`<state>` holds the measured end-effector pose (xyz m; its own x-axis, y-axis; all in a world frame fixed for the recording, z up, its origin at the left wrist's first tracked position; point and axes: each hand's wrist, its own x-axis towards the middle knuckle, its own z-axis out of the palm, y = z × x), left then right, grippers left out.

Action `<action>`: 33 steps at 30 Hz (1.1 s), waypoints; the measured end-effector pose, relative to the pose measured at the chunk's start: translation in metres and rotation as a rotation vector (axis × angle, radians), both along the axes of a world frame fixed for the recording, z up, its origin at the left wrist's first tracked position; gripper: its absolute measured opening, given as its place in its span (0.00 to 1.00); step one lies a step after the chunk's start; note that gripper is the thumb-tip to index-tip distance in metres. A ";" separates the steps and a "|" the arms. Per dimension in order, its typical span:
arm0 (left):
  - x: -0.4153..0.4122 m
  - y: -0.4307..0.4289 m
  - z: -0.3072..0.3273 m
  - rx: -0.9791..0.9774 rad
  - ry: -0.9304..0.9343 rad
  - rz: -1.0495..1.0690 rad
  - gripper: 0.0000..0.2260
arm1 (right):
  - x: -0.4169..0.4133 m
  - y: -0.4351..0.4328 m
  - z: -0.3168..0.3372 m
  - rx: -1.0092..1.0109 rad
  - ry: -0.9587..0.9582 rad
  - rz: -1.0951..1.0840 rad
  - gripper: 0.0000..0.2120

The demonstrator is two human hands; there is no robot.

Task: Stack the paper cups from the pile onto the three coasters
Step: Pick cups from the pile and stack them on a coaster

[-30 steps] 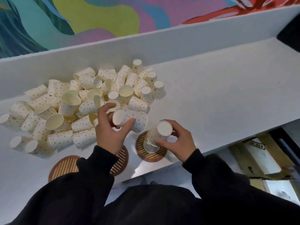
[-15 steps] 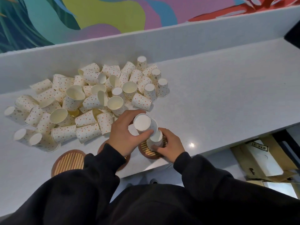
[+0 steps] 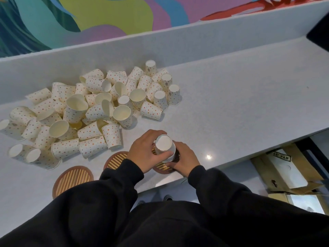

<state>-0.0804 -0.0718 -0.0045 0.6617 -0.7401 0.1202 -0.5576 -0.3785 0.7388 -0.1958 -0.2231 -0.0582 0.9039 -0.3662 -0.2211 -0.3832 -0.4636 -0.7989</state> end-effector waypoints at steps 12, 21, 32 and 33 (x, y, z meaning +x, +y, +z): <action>0.002 0.000 -0.031 0.154 0.037 -0.024 0.26 | 0.005 -0.007 -0.025 0.003 0.005 0.016 0.40; 0.005 -0.004 -0.036 0.139 0.078 0.000 0.26 | 0.003 -0.013 -0.030 -0.033 -0.060 0.051 0.33; 0.012 0.001 -0.057 0.414 0.083 -0.082 0.35 | 0.005 -0.020 -0.033 -0.095 -0.100 0.149 0.32; 0.013 0.001 -0.058 0.418 0.077 -0.080 0.35 | 0.005 -0.022 -0.034 -0.099 -0.092 0.157 0.33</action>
<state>-0.0677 -0.0706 -0.0627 0.5958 -0.7637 -0.2483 -0.5466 -0.6122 0.5714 -0.1912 -0.2449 -0.0924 0.9663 -0.2351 -0.1046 -0.2274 -0.5898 -0.7748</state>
